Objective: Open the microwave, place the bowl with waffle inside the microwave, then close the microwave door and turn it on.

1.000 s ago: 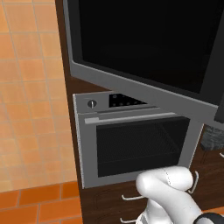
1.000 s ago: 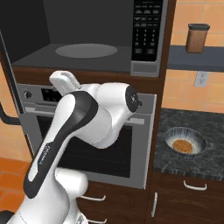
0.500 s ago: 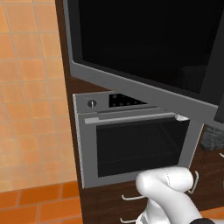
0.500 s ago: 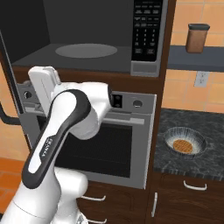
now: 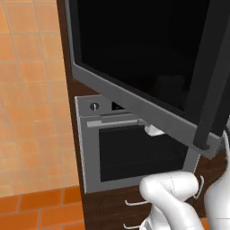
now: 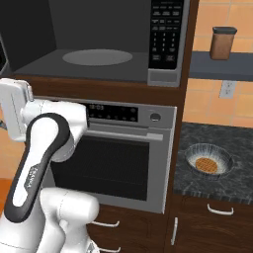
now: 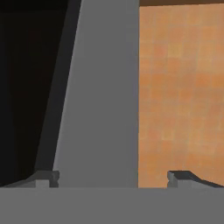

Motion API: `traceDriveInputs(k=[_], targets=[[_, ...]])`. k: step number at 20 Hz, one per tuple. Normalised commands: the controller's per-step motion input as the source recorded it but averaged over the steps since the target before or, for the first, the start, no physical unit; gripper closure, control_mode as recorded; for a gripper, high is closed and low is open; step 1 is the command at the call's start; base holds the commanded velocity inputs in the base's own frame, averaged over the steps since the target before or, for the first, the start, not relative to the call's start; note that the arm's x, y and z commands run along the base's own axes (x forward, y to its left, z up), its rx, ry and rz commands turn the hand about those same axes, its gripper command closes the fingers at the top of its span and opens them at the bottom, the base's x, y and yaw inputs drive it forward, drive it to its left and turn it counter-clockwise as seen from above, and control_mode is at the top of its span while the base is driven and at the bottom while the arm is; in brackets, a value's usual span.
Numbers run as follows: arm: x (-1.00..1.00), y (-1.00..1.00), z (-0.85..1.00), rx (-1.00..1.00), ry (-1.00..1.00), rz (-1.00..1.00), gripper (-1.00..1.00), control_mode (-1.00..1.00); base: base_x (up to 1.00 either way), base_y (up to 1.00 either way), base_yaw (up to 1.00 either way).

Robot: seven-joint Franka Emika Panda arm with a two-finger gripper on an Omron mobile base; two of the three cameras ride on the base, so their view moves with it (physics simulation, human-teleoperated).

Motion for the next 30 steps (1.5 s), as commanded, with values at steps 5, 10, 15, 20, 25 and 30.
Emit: traceDriveInputs(k=[5, 10, 15, 20, 25, 30], targets=[[-0.02, 0.88, 0.0, -0.02, 0.0, -0.12, -1.0, -1.0, 0.0, 0.0, 0.0], [-0.02, -0.05, 0.0, -0.02, 0.0, -0.02, -1.0, -1.0, 0.0, 0.0, 0.0], [-0.56, -1.0, 0.04, 0.0, -0.17, -0.06, -1.0, -1.0, 0.0, 0.0, 0.0], [-0.49, -1.0, 0.0, 0.0, -0.17, -0.07, -1.0, -1.0, 0.0, 0.0, 0.0], [-0.39, -1.0, 0.0, -0.05, -0.17, -0.11, -1.0, -1.0, 0.0, 0.0, 0.0], [-0.39, -1.0, -0.02, -0.01, -0.08, -0.13, -1.0, -1.0, 0.0, 0.0, 0.0]])
